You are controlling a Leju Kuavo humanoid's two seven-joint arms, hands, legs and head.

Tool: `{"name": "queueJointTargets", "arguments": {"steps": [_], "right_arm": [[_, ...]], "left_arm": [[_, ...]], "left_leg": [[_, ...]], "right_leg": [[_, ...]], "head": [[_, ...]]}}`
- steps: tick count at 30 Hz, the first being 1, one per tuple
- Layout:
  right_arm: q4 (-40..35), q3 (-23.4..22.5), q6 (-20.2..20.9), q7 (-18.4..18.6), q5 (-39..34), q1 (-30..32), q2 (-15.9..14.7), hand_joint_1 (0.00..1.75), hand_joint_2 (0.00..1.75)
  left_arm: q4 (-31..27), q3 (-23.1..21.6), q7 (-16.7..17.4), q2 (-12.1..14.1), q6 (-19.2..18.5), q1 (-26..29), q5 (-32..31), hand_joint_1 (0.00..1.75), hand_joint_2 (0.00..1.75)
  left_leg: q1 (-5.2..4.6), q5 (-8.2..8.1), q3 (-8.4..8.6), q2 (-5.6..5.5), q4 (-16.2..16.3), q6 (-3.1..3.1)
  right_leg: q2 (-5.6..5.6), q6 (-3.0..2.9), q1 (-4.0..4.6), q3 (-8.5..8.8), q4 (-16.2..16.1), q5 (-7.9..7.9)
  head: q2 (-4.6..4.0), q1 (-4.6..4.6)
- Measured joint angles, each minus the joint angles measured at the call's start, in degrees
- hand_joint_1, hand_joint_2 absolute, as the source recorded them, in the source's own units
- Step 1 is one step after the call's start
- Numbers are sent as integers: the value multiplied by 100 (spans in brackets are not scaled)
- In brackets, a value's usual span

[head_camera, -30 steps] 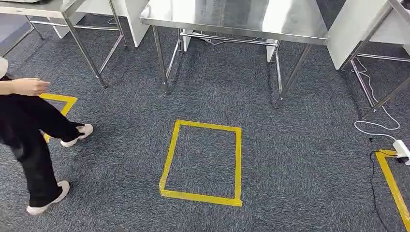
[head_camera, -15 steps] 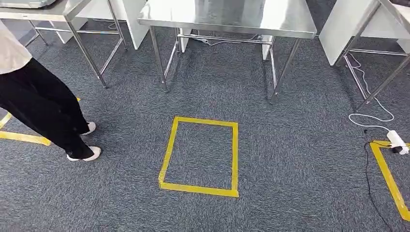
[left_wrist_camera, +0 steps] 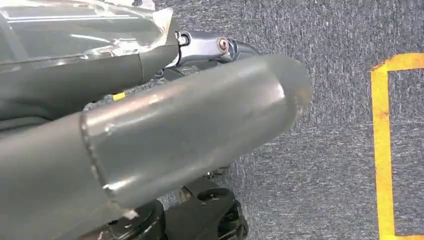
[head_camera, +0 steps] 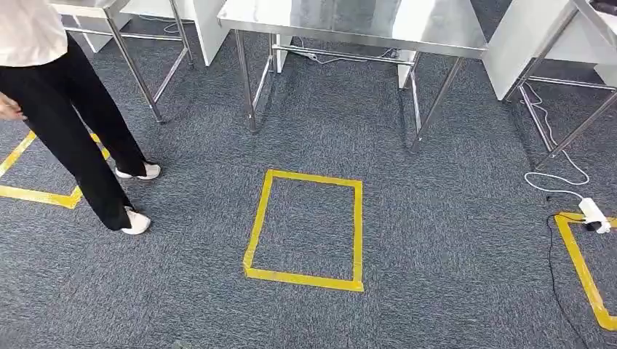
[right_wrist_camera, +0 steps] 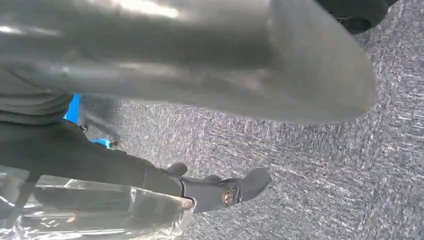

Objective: Take the parts from the cabinet and place them on the table.

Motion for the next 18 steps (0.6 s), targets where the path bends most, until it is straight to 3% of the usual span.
{"name": "queueJointTargets", "arguments": {"steps": [5, 7, 9, 11, 12, 13, 14, 16, 17, 18], "right_arm": [[0, 59, 46, 0, 13, -1, 15, 0, 0], [0, 74, 48, 0, 13, 1, 20, 0, 0], [0, 81, 53, 0, 13, 3, 22, 0, 0], [0, 90, 61, 0, 24, 8, 20, 0, 0], [0, 92, 66, 0, 31, 15, 20, 0, 0], [0, 96, 68, 0, 37, 21, 17, 0, 0], [0, 101, 70, 0, 48, 22, 17, 0, 0], [0, 118, 107, 0, 66, 17, 7, 0, 0], [0, 120, 120, 0, 66, 14, 0, 0, 0], [0, 122, 125, 0, 66, 14, -2, 0, 0]], "left_arm": [[0, 0, -2, 17, -4, 1, 9, 0, 0], [0, 0, -2, 20, -4, 1, 9, 0, 0], [0, 0, -2, 22, -4, 0, 11, 0, 0], [0, 0, 0, 15, -4, 9, 11, 0, 0], [0, 0, 0, 15, -4, 17, 15, 0, 0], [0, 0, 0, 15, -4, 24, 15, 0, 0], [0, 0, 0, 15, -4, 31, 17, 0, 0], [0, 0, 0, 11, -4, 30, 17, 0, 0], [0, 0, 0, 0, -4, 28, 17, 0, 0], [0, 0, 0, 0, -4, 28, 18, 0, 0]], "left_leg": [[-56, 46, -76, -2, 9, 86], [16, 115, -79, 0, -56, 175], [36, 140, -103, 2, -61, 212], [35, 162, -150, -5, -60, 215], [32, 181, -171, -17, -59, 203], [30, 194, -184, -41, -58, 188], [31, 210, -193, -76, -57, 164], [39, 240, -199, -148, -57, 116], [48, 262, -203, -180, -57, 81], [11, 261, -205, -213, -44, 27]], "right_leg": [[-3, 115, -50, -13, -18, 72], [-3, 167, -55, -64, 13, 48], [2, 82, -63, -298, 574, -300], [7, 27, -60, -740, 1537, -711], [13, 40, -44, -871, 1855, -800], [13, 65, -43, -855, 1863, -770], [14, 102, -44, -679, 1575, -640], [63, 150, -50, -118, 578, -295], [223, 126, -52, 146, 84, -207], [198, 66, 27, 101, 40, -181]], "head": [[0, -2], [0, -4], [0, 33], [0, 31], [0, 35], [0, 26], [0, 35], [0, 35], [0, 42], [0, 33]]}}
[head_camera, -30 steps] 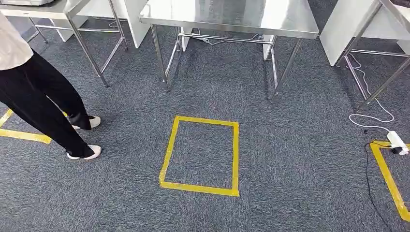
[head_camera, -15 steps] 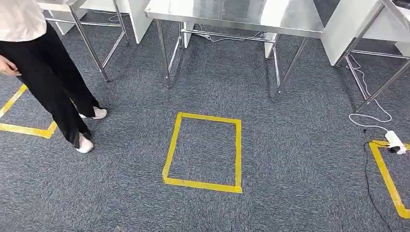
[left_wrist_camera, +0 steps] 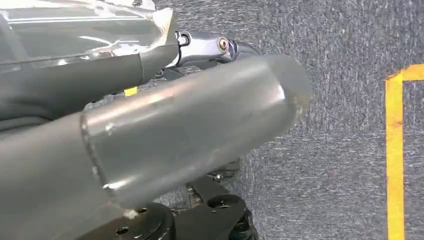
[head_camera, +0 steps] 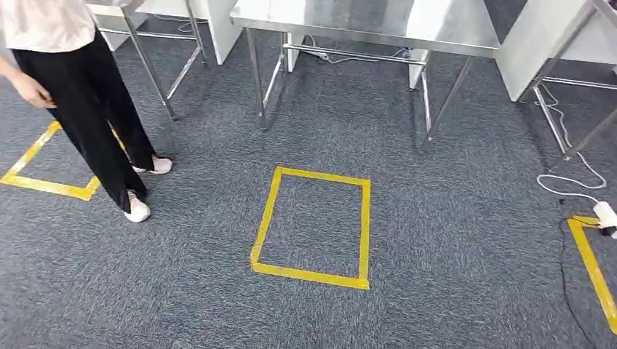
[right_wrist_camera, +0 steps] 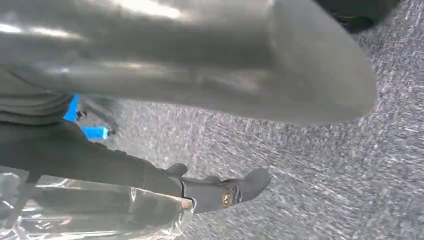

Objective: Take the parts from the cabinet and place them on the table.

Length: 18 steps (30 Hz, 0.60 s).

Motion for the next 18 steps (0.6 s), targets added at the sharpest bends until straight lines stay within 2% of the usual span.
{"name": "queueJointTargets", "arguments": {"steps": [3, 4, 5, 6, 7, 8, 9, 10, 11, 12, 13, 14, 15, 16, 17, 18], "right_arm": [[0, 4, 17, 0, 15, -6, 4, 0, 0], [2, 7, 20, 2, 15, -10, 11, 0, 0], [2, 13, 31, 0, 20, -18, 20, 0, 0], [2, 15, 33, 0, 22, -16, 20, 0, 0], [2, 17, 35, 0, 24, -5, 24, 0, 0], [2, 20, 35, 0, 24, 6, 26, 0, 0], [2, 20, 35, 2, 24, 13, 24, 0, 0], [2, 22, 39, 0, 24, 14, 24, 0, 0], [2, 26, 39, 0, 24, 8, 24, 0, 0], [2, 35, 42, 2, 24, 2, 26, 0, 0], [2, 46, 42, 2, 24, -5, 28, 0, 0], [2, 53, 44, 0, 24, -7, 31, 0, 0], [2, 59, 44, 0, 24, -6, 31, 0, 0], [2, 61, 44, 0, 24, -6, 29, 0, 0], [2, 66, 44, 0, 24, -8, 28, 0, 0], [2, 74, 44, 0, 24, -10, 31, 0, 0]], "left_arm": [[0, 0, 0, -2, 0, 11, 0, 0, 0], [0, 0, 0, 2, 4, 15, 2, 0, 0], [0, 0, 0, 13, 9, 19, 9, 0, 0], [0, 0, 0, 9, 9, 19, 9, 0, 0], [0, 0, 0, 7, 9, 19, 9, 0, 0], [0, 0, 0, 7, 9, 19, 9, 0, 0], [0, 0, 0, 7, 9, 23, 9, 0, 0], [0, 0, 0, 7, 9, 32, 9, 0, 0], [0, 0, -2, 7, 11, 38, 9, 0, 0], [0, 0, 0, 11, 15, 41, 13, 0, 0], [0, 0, -2, 17, 17, 39, 13, 0, 0], [0, 0, -2, 17, 17, 34, 13, 0, 0], [0, 0, -2, 15, 17, 18, 13, 0, 0], [0, 0, -9, 15, 17, 17, 13, 0, 0], [0, 0, -7, 15, 17, 24, 11, 0, 0], [0, 0, -7, 15, 17, 34, 13, 0, 0]], "left_leg": [[41, 56, -11, -53, -38, -119], [54, 59, -38, -72, -14, -150], [65, -60, -106, 28, 114, -164], [66, -323, -238, 116, 415, -183], [74, -614, -443, 136, 896, -216], [79, -818, -640, 142, 1342, -243], [85, -925, -781, 148, 1681, -264], [96, -884, -799, 155, 1766, -277], [99, -738, -685, 177, 1578, -275], [99, -527, -458, 223, 1181, -267], [99, -283, -140, 322, 602, -251], [94, -150, 115, 535, 152, -220], [50, -190, 158, 580, 25, -185], [53, -171, 130, 511, 20, -133], [38, -168, 108, 474, 23, -109], [10, -161, 88, 417, 20, -74]], "right_leg": [[-67, -101, 51, -20, 32, 38], [-116, -178, -63, -15, -13, 94], [-166, -206, -59, 28, -14, 114], [-192, -304, -53, 5, -11, 134], [-247, -310, -32, -18, -10, 138], [-300, -319, -17, -31, -7, 144], [-347, -327, -4, -42, -5, 148], [-400, -326, 5, -44, -3, 148], [-445, -325, 9, -41, -2, 147], [-486, -323, 9, -29, -1, 144], [-528, -313, 10, -17, 1, 133], [-564, -301, 28, -4, 6, 126], [-598, -254, 107, -28, 36, 94], [-631, -238, 105, -27, 29, 91], [-671, -231, 111, -33, 27, 93], [-715, -199, 110, -33, 9, 105]], "head": [[0, -7], [0, 2], [0, -11], [0, -41], [0, -48], [0, -39], [0, -44], [0, -41], [0, -44], [0, -46], [0, -46], [0, -50], [0, -48], [0, -13], [0, -6], [0, -4]]}}
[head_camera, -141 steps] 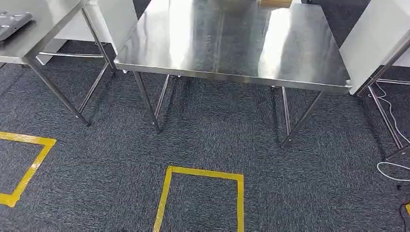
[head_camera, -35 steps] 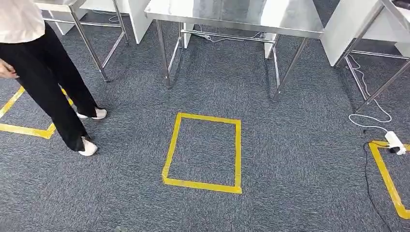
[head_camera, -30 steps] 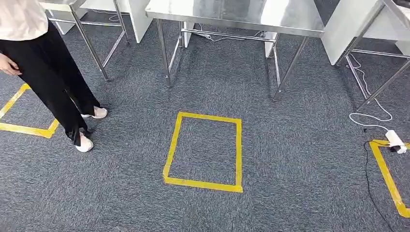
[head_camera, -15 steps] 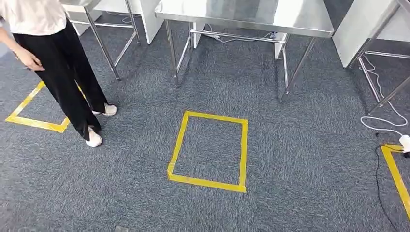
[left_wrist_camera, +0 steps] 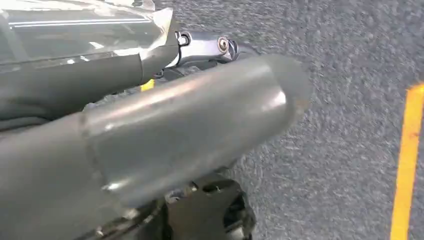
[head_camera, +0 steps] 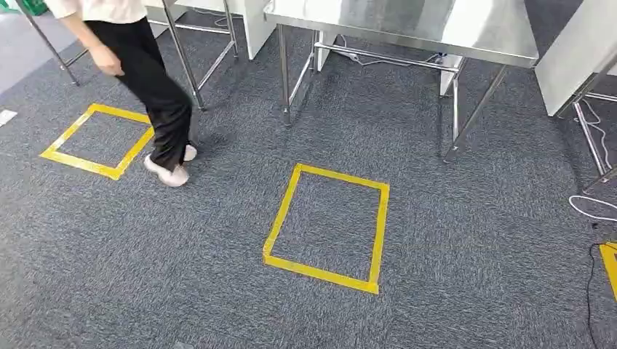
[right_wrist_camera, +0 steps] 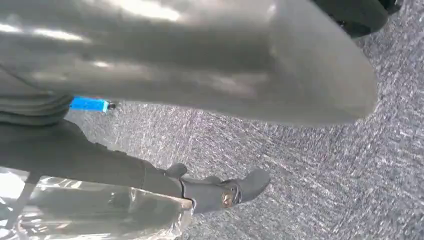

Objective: Take the parts from the cabinet and place them on the table.

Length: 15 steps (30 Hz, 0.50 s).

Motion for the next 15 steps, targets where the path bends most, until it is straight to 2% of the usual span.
{"name": "queueJointTargets", "arguments": {"steps": [1, 2, 3, 4, 5, 6, 7, 8, 10, 11, 12, 13, 15], "right_arm": [[0, 11, 0, 0, 0, -14, -2, 0, 0], [0, 17, 0, 2, 0, -22, -9, 0, 0], [0, 17, 0, 0, 0, -22, -9, 0, 0], [2, 17, 0, 0, 0, -18, -2, 0, 0], [2, 17, 0, 0, 0, -12, -7, 0, 0], [4, 17, 0, 0, 0, 0, -9, 0, 0], [4, 17, 0, 0, 0, 13, -9, 0, 0], [4, 17, 0, 2, 0, 22, -9, 0, 0], [4, 22, 0, 2, 4, 12, -11, 0, 0], [4, 26, 0, 2, 7, 8, -18, 0, 0], [4, 26, 4, 2, 9, 10, -17, 0, 0], [4, 28, 4, 2, 9, 10, -18, 0, 0], [4, 31, 24, 18, 7, 2, -20, 0, 0]], "left_arm": [[0, 0, 0, -4, 0, 0, 0, 0, 0], [0, 0, -2, -18, 0, 0, -2, 0, 0], [0, 0, 0, -4, 0, -9, 0, 0, 0], [0, 2, 0, -2, 4, -21, 4, 0, 0], [0, 2, -2, -9, 4, -21, 4, 0, 0], [0, 2, 0, -11, 2, -16, 4, 0, 0], [0, 2, 0, -13, 0, -8, 4, 0, 0], [0, 2, 0, -15, 0, -1, 4, 0, 0], [0, 0, 0, -20, 0, -2, 4, 0, 0], [0, 2, 0, -24, 2, -4, 4, 0, 0], [0, 2, 0, -26, 4, -6, 4, 0, 0], [0, 2, -4, -28, 7, -7, 4, 0, 0], [0, 0, -9, -28, 18, 3, -9, 0, 0]], "left_leg": [[14, 34, 15, -53, -48, 51], [52, 74, 36, -86, -94, 102], [60, 98, 21, -118, -107, 143], [64, 113, -7, -175, -107, 167], [64, 124, -27, -227, -106, 178], [62, 133, -50, -300, -103, 181], [62, 144, -57, -363, -102, 172], [67, 151, -58, -427, -101, 162], [81, 172, -54, -564, -97, 127], [85, 185, -55, -625, -96, 104], [52, 193, -73, -669, -76, 59], [41, 195, -84, -724, -78, 20], [63, 227, -96, -783, -106, -49]], "right_leg": [[-53, 45, 33, 18, 7, -15], [72, 76, -14, -42, 105, -90], [268, 60, -21, -124, 300, -229], [432, 35, -57, -359, 808, -488], [479, 30, -76, -552, 1219, -662], [503, 50, -79, -771, 1697, -818], [511, 92, -89, -847, 1864, -833], [512, 146, -105, -789, 1753, -751], [558, 281, -144, -332, 839, -339], [679, 317, -180, -82, 320, -154], [896, 297, -189, 9, 2, -101], [828, 216, -147, -7, -2, -64], [763, 139, -108, -11, 16, -59]], "head": [[0, -9], [0, -14], [0, 13], [0, 20], [0, 18], [0, 20], [0, 15], [0, 20], [0, 20], [0, 20], [0, 33], [0, 24], [0, 22]]}}
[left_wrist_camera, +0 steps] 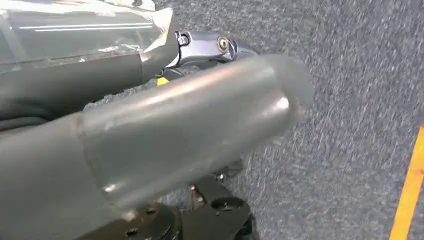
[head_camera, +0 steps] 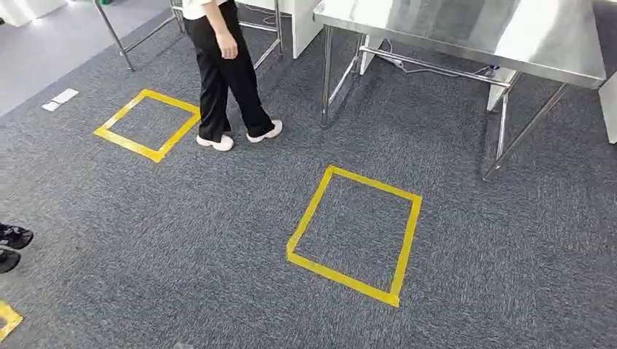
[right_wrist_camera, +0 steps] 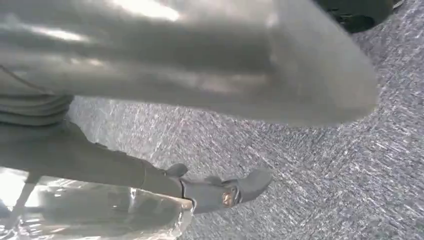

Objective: Take the parts from the cabinet and place them on the table.

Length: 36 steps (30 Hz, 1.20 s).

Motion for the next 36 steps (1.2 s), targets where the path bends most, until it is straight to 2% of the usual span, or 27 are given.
{"name": "queueJointTargets", "arguments": {"steps": [1, 2, 3, 4, 6, 7, 9, 10, 11, 12, 16, 17, 18, 19, 21, 22, 23, 24, 26, 27, 28, 31, 32, 33, 34, 35, 36], "right_arm": [[0, 0, 17, 0, 0, -1, 4, 0, 0], [0, 2, 24, 0, 0, -19, 11, 0, 0], [0, 4, 28, 0, 0, -20, 15, 0, 0], [0, 4, 31, -2, 0, -8, 15, 0, 0], [0, 7, 61, 11, 2, 20, 6, 0, 0], [0, 9, 90, 31, 0, 17, 0, 0, 0], [0, 11, 120, 61, -7, 6, 0, 0, 0], [0, 9, 162, 72, -15, -5, -2, 0, 0], [0, 11, 168, 72, -17, -11, 0, 0, 0], [0, 13, 168, 68, -15, -13, -7, 0, 0], [0, 122, 194, -26, 4, -28, -20, 0, 0], [0, 175, 216, -37, 4, -31, -20, 0, 0], [0, 218, 238, -39, 4, -34, -24, 0, 0], [2, 249, 258, -57, 4, -20, -24, 0, 0], [2, 325, 282, -122, 4, 17, -28, 0, 0], [2, 367, 289, -144, 4, 38, -31, 0, 0], [2, 413, 295, -155, 4, 49, -33, 0, 0], [2, 502, 319, -179, 4, 52, -31, 0, 0], [2, 666, 321, -223, 4, 48, -31, 0, 0], [2, 727, 317, -225, 4, 50, -33, 0, 0], [2, 756, 315, -227, 4, 50, -31, 0, 0], [2, 861, 315, -227, 4, 43, -24, 0, 0], [2, 885, 315, -227, 4, 39, -17, 0, 0], [4, 902, 313, -230, 4, 27, 0, 0, 0], [4, 914, 310, -236, 4, 28, 4, 0, 0], [4, 927, 310, -241, 4, 42, 4, 0, 0], [4, 944, 310, -256, 4, 65, 2, 0, 0]], "left_arm": [[0, -2, 0, 2, 2, 7, -4, 0, 0], [2, -2, 2, 9, 13, 9, -4, 0, 0], [0, -4, 13, 7, 20, 6, -9, 0, 0], [0, -4, 15, 0, 22, -8, -13, 0, 0], [0, -9, 20, -18, 31, -16, -33, 0, 0], [0, -18, 28, -24, 35, -13, -57, 0, 0], [0, -48, 64, -42, 110, -14, -74, 0, 0], [0, -68, 129, -74, 196, -28, -100, 0, 0], [0, -81, 170, -96, 210, -54, -125, 0, 0], [-4, -105, 188, -114, 199, -94, -131, 0, 0], [-7, -144, 101, -98, 144, -122, -114, 0, 0], [-7, -144, 76, -90, 149, -120, -105, 0, 0], [-7, -146, 55, -90, 153, -125, -101, 0, 0], [-7, -146, 48, -65, 155, -148, -83, 0, 0], [-7, -144, 20, -28, 177, -202, -53, 0, 0], [-7, -144, -2, -15, 206, -202, -2, 0, 0], [-7, -142, -24, -4, 214, -191, 44, 0, 0], [-7, -136, -67, 18, 227, -167, 109, 0, 0], [-7, -96, -153, 35, 258, -122, 201, 0, 0], [-7, -77, -185, 42, 260, -104, 230, 0, 0], [-4, -72, -197, 48, 260, -102, 234, 0, 0], [-7, -48, -223, 68, 262, -52, 236, 0, 0], [-4, -46, -225, 94, 264, -31, 236, 0, 0], [-2, -44, -229, 107, 264, -16, 236, 0, 0], [-2, -42, -230, 107, 264, -16, 236, 0, 0], [-2, -39, -229, 107, 264, -29, 236, 0, 0], [-2, -35, -227, 107, 267, -28, 236, 0, 0]], "left_leg": [[11, 23, -20, -45, -14, -47], [35, -33, -58, 139, 87, -50], [13, -207, -146, 366, 269, -55], [24, -454, -303, 468, 627, -67], [29, -875, -714, 515, 1537, -103], [33, -921, -828, 520, 1782, -118], [39, -743, -730, 546, 1617, -120], [39, -439, -395, 630, 1024, -116], [41, -244, -106, 763, 518, -105], [22, -235, 97, 1076, 129, -83], [-64, -217, 55, 800, 113, 64], [-27, -164, 81, 736, 59, 140], [-29, -144, 68, 689, 51, 171], [-18, -121, 47, 638, 52, 214], [-23, -105, 4, 476, 53, 243], [-32, -100, -6, 393, 54, 246], [-34, -98, -7, 335, 55, 246], [-34, -94, -4, 244, 57, 239], [-32, -78, 9, 84, 58, 211], [-24, -68, 0, 31, 58, 195], [-72, -69, -10, -36, 87, 156], [-30, -23, -37, -171, 47, 51], [-32, -15, -66, -227, 54, 5], [-26, -102, -116, 10, 179, 9], [-47, -310, -233, 289, 436, -5], [-32, -562, -422, 416, 850, -22], [-17, -775, -637, 474, 1314, -41]], "right_leg": [[-55, -55, -16, 34, -15, 32], [-128, -123, -104, 57, -44, 79], [-160, -170, -85, 46, -44, 91], [-226, -216, -69, 46, -42, 94], [-384, -239, -29, 30, -38, 91], [-450, -239, -16, 20, -35, 91], [-549, -240, -13, 19, -35, 86], [-628, -222, -15, 32, -34, 71], [-682, -216, -14, 46, -30, 65], [-737, -179, 31, 57, -21, 40], [-944, -61, 96, 89, -22, -14], [-947, -21, 107, 64, 17, -49], [-645, -10, 46, 8, 171, -156], [-445, -48, 33, -149, 491, -352], [-283, -87, 5, -601, 1432, -748], [-259, -62, 6, -764, 1766, -830], [-251, -33, 0, -799, 1825, -806], [-243, 22, -1, -701, 1611, -667], [-123, 112, -24, -228, 591, -218], [176, 108, -37, -30, 133, -64], [214, 50, -8, -38, 45, -39], [43, -43, 53, -39, 58, -22], [-33, -105, -12, 12, 15, 21], [-108, -145, -70, 33, -9, 49], [-153, -193, -52, 22, -15, 55], [-234, -257, -26, 24, -14, 56], [-330, -265, -8, 24, -13, 51]], "head": [[0, -4], [0, -11], [0, -26], [0, -59], [0, -59], [0, -59], [0, -57], [0, -61], [0, -63], [0, -66], [0, -15], [0, -26], [0, 2], [0, 15], [0, 17], [0, 24], [0, 13], [0, 22], [0, 22], [0, 26], [0, 17], [0, 15], [0, 11], [0, 4], [0, -24], [0, -42], [0, -26]]}}
